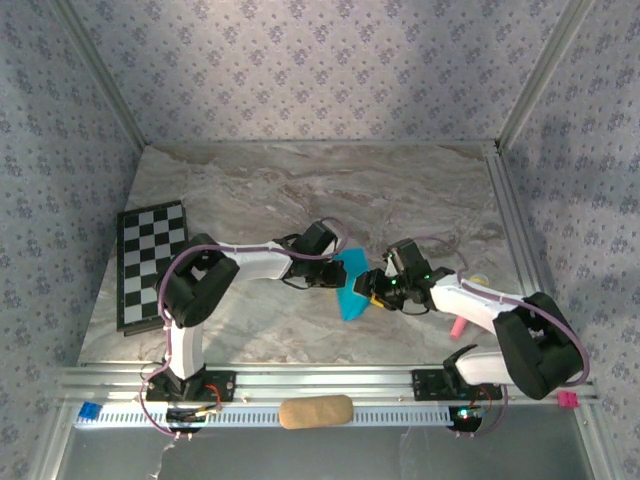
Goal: Fold a paper plane with a square sheet of paper (pick it up from the middle)
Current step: Turn over the paper at the center of the table.
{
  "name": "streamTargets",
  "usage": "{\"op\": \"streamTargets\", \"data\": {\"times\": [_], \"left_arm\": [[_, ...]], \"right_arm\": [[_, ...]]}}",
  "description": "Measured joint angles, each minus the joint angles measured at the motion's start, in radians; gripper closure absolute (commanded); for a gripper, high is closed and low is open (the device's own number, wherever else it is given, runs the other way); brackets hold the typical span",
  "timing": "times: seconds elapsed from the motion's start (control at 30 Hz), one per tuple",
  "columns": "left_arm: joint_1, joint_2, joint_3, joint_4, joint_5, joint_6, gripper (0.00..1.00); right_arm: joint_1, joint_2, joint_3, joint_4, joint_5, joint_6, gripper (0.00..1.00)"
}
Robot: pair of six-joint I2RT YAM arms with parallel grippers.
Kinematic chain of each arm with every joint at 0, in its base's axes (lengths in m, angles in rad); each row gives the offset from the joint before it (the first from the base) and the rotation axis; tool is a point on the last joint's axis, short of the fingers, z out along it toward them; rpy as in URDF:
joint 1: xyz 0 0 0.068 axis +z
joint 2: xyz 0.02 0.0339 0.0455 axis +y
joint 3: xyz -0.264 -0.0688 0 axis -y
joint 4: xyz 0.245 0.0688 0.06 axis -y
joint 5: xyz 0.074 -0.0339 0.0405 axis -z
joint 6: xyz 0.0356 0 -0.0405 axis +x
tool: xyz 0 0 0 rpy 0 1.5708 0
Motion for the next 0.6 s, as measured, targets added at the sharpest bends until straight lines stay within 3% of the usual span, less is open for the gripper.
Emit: {"op": "streamTargets", "data": {"times": [0.6], "left_arm": [[0.000,0.000,0.000,0.000,0.000,0.000,0.88]], "right_arm": [[-0.102,0.143,0.078,0.066,-0.109,-0.116,0.54]]}}
